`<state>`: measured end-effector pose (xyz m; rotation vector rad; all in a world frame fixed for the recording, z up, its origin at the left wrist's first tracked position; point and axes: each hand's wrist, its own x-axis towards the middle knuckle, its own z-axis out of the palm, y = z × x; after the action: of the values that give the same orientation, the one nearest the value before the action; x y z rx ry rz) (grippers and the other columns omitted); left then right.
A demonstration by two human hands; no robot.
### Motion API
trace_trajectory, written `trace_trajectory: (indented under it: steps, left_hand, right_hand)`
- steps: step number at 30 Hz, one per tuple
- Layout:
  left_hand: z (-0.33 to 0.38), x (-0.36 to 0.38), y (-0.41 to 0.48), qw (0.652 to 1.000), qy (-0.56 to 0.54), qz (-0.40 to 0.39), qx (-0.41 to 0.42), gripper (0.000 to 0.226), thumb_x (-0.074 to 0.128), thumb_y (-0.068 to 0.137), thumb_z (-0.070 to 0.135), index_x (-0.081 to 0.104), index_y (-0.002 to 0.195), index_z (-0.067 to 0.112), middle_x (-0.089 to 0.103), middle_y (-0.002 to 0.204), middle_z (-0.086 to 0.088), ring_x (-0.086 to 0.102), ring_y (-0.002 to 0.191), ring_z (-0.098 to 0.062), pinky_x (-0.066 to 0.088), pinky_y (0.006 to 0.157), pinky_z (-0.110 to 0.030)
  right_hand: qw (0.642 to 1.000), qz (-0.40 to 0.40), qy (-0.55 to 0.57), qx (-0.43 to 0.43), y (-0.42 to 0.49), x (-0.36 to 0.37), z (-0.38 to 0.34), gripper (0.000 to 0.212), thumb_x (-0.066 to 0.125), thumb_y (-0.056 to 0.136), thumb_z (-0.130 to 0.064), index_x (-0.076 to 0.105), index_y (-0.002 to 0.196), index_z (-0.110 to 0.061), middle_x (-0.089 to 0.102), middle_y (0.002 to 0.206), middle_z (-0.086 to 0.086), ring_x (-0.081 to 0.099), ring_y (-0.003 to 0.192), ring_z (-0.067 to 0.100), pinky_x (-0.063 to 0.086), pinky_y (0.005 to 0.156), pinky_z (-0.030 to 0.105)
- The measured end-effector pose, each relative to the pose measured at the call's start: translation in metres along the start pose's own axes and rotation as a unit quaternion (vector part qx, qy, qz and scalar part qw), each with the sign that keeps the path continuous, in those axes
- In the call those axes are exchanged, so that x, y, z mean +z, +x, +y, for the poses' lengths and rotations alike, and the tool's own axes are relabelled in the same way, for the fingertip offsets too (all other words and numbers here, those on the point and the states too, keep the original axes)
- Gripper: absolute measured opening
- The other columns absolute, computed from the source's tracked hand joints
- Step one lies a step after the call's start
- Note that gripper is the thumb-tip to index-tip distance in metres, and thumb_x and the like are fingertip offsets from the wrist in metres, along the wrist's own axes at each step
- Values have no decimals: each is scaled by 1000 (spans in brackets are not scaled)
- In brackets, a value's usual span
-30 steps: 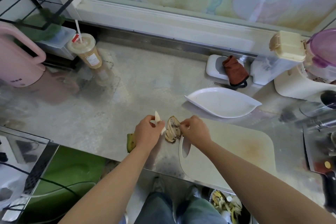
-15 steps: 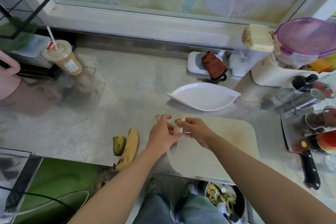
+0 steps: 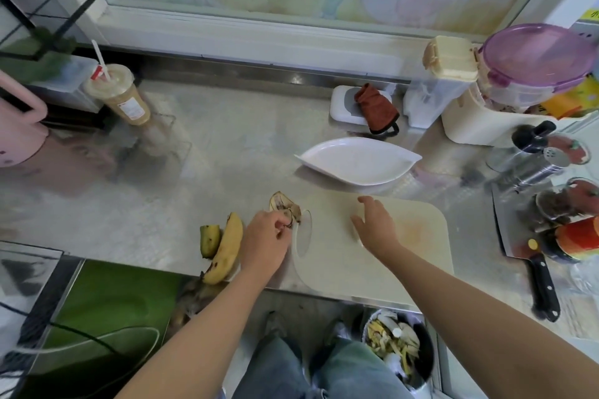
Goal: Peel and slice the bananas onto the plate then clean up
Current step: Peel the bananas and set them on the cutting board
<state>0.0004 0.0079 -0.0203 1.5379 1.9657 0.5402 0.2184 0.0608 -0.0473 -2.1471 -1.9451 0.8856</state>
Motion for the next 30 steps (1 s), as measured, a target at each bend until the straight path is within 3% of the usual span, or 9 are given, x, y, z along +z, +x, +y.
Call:
trace_trajectory:
  steps: [5,9,13,15,18,20,23,27,30]
  left_hand:
    - [-36,-21,-18,984,116,122,-64,27,68,84,29,59,109,23,50,109,1,49,99,-17,45,73,-27]
    - [-58,-30,-30,969,196,96,-115,49,72,80,40,52,117,15,52,114,-5,49,102,-22,49,80,-33]
    - [-64,-26,-35,971,196,87,-110,55,76,78,35,49,121,14,52,116,-7,52,102,-24,47,80,-33]
    - [-64,-26,-34,970,197,85,-113,56,77,77,33,49,122,13,52,116,-7,53,101,-24,46,80,-32]
    - [-64,-30,-32,971,188,78,-125,48,73,80,30,51,120,13,52,115,-7,54,99,-22,45,79,-29]
    - [-65,-33,-31,977,155,80,-124,44,69,81,30,55,119,14,53,112,-7,54,96,-23,45,79,-31]
    - [-63,-36,-31,985,93,72,-127,40,68,81,31,59,117,15,57,108,-5,55,95,-22,44,80,-32]
    - [-56,-38,-28,970,-139,92,-178,33,66,87,24,65,117,13,63,103,5,60,95,-18,45,79,-27]
    - [-48,-39,-26,908,-368,51,-195,24,59,93,13,65,115,8,67,99,2,63,91,-16,52,80,-27]
  right_hand:
    - [998,48,-45,1,-2,3,-6,47,56,93,-31,44,134,-11,47,128,13,46,116,31,40,93,39]
    - [992,104,-62,-43,-7,10,-23,48,60,90,-32,45,133,-15,41,137,10,39,124,29,34,101,42]
    - [984,116,-43,-131,-14,21,-44,37,58,91,-31,53,126,-20,43,136,5,40,126,25,30,104,43]
    - [981,97,-6,-167,-19,26,-56,29,56,92,-30,58,121,-21,50,128,1,47,119,19,34,100,38]
    - [981,-2,130,-147,-27,30,-78,17,54,93,-25,65,106,-22,64,100,0,62,86,16,50,83,37]
    - [968,-102,201,-108,-31,29,-94,17,52,94,-24,66,103,-21,69,89,5,65,68,23,55,69,38]
    - [938,-226,255,-73,-33,32,-111,24,49,97,-18,63,113,-8,69,100,14,62,66,20,49,47,22]
    - [853,-331,398,62,-35,41,-128,35,49,99,-23,53,122,3,64,114,20,67,85,26,58,78,35]
    - [824,-312,465,80,-34,43,-135,33,50,98,-28,60,113,0,66,112,20,66,99,31,55,89,39]
